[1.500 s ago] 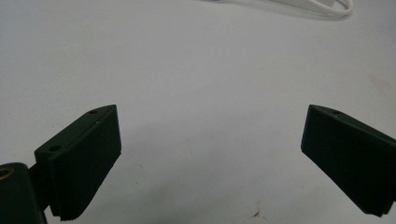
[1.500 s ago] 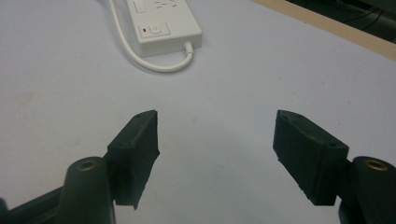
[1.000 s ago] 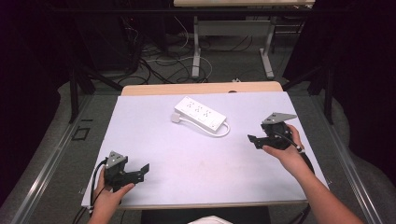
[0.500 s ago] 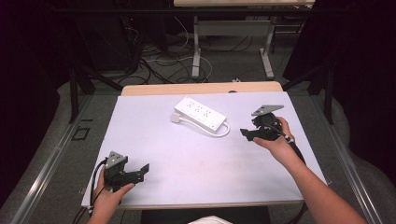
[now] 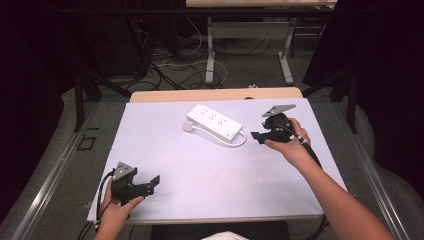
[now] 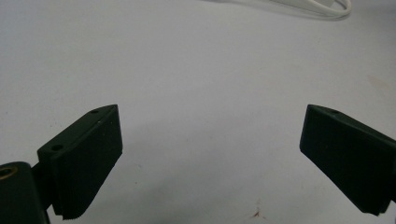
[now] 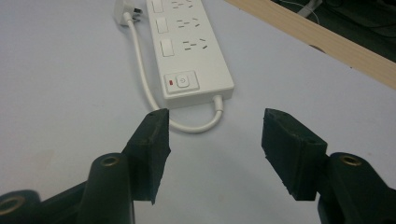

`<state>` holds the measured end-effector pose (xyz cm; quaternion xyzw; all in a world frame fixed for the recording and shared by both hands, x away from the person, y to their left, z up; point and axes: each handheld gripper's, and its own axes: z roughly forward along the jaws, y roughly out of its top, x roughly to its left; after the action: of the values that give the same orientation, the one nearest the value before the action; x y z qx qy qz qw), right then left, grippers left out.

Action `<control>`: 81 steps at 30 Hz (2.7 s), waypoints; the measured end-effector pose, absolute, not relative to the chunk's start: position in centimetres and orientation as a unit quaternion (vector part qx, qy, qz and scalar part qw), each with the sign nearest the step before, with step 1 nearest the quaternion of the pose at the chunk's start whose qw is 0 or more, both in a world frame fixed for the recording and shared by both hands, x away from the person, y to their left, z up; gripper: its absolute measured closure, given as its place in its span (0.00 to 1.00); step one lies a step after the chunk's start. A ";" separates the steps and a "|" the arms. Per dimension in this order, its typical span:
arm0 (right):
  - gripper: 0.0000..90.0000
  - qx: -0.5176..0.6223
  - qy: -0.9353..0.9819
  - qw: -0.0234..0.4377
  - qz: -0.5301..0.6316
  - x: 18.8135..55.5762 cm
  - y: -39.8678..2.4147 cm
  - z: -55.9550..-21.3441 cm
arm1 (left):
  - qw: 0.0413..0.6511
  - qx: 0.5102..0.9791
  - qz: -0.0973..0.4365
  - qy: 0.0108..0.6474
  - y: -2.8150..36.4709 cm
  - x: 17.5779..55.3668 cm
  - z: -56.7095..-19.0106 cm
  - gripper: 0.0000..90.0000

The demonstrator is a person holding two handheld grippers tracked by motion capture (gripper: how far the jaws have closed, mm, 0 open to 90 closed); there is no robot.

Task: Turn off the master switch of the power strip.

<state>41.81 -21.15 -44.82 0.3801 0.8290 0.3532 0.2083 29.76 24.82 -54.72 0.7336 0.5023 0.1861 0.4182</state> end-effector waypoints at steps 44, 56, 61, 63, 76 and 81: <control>0.63 0.442 0.820 0.160 0.327 48.3 -15.6 -46.8 | 0.418 0.734 0.182 0.504 25.0 29.9 -54.9 0.08; 0.83 0.457 0.817 0.150 0.319 49.1 -15.6 -47.2 | 0.416 0.735 0.181 0.503 25.1 30.0 -54.9 0.08; 0.91 0.459 0.820 0.143 0.311 49.5 -15.5 -47.7 | 0.416 0.736 0.181 0.503 25.1 30.0 -54.9 0.08; 0.95 0.464 0.819 0.136 0.309 49.7 -15.4 -48.0 | 0.415 0.736 0.180 0.503 25.1 30.0 -54.9 0.08; 1.00 0.463 0.826 0.114 0.300 50.1 -14.0 -49.6 | 0.414 0.738 0.182 0.502 25.2 30.0 -55.0 0.08; 1.00 0.455 0.829 0.121 0.301 50.2 -13.0 -50.1 | 0.415 0.736 0.184 0.502 25.2 30.0 -55.0 0.08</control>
<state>50.18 -13.02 -50.07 0.4551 0.8291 0.3014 0.1208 29.95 25.19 -54.98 0.7361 0.5020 0.1839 0.4151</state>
